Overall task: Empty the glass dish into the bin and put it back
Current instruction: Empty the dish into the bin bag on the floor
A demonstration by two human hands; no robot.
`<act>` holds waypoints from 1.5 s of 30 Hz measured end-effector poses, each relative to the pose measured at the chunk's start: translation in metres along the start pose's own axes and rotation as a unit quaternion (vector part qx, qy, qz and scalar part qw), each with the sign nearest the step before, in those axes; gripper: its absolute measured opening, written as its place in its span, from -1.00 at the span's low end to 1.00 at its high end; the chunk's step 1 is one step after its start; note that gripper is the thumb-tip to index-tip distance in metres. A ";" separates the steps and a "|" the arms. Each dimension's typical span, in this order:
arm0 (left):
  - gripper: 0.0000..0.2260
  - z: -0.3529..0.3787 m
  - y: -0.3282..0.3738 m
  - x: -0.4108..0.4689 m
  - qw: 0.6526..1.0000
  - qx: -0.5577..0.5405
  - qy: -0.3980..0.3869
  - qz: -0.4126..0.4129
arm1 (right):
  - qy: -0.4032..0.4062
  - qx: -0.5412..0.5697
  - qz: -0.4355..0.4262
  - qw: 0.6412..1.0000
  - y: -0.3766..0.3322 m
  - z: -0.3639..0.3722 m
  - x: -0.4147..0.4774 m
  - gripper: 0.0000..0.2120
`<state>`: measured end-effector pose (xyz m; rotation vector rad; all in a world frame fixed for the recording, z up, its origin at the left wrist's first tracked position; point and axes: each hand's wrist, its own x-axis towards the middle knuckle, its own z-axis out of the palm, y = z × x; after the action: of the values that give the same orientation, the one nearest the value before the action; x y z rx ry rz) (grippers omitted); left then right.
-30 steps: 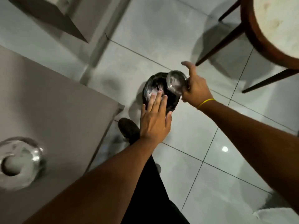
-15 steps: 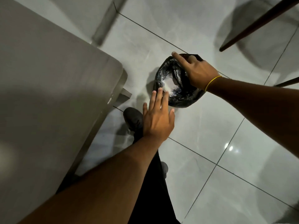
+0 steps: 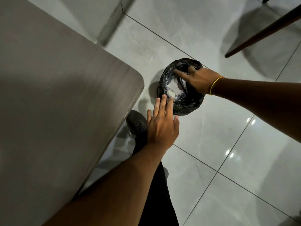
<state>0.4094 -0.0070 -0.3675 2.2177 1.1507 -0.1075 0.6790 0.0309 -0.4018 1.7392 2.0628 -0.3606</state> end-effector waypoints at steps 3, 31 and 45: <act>-0.37 -0.001 0.000 -0.003 1.000 -0.003 -0.010 -0.007 | 0.009 -0.005 -0.005 1.000 -0.003 0.004 0.003 -0.16; -0.30 -0.001 0.001 -0.011 0.999 0.026 -0.017 0.022 | -0.108 -0.039 0.058 0.992 -0.021 -0.024 0.018 -0.45; -0.21 -0.020 0.030 -0.024 0.999 0.029 0.012 0.022 | -0.098 0.190 0.237 0.948 -0.015 -0.074 -0.010 -0.61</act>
<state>0.4127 -0.0251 -0.3283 2.2994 1.1250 -0.0973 0.6553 0.0525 -0.3331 2.2440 1.4362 -0.7781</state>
